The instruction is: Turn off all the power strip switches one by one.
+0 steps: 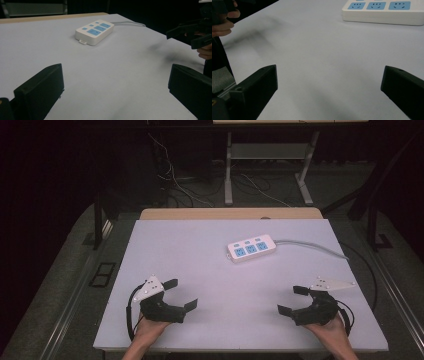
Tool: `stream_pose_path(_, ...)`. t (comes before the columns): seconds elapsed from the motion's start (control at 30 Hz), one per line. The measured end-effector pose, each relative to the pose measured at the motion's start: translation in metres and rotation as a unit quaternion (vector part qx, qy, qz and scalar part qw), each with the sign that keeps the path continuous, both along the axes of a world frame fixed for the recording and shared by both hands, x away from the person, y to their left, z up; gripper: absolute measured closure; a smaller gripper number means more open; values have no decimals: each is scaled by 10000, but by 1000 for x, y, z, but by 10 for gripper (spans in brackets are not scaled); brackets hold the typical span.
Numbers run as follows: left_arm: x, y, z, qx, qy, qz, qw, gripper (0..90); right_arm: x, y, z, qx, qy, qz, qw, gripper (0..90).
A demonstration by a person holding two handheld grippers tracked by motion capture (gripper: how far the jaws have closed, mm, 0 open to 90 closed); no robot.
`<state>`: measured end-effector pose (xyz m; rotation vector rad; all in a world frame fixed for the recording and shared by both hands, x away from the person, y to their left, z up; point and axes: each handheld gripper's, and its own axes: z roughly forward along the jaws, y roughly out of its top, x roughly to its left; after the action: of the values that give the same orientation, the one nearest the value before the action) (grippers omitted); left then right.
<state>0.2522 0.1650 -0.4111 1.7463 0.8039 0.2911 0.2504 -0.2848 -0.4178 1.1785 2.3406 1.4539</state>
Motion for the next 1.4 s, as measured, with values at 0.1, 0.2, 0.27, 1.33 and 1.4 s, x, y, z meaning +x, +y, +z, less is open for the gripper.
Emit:
stream_pose_path(0.1,0,1,-1,8,-5,19,10000,0,0,0,-1,-23,27,6,10000,6)
stream_pose_path(0.2,1,1,-1,0,-2,22,10000,0,0,0,-1,-14,37,25,10000,6)
stream_pose_path(0.27,1,2,-1,2,10,23,10000,0,0,0,-1,-6,43,37,10000,6)
stream_pose_path(1.33,9,1,-10,78,234,-195,9995,0,6,11,1,-147,206,218,9994,6)
stream_pose_path(1.4,9,1,-10,97,234,-181,9995,0,7,11,1,-162,217,217,9994,6)
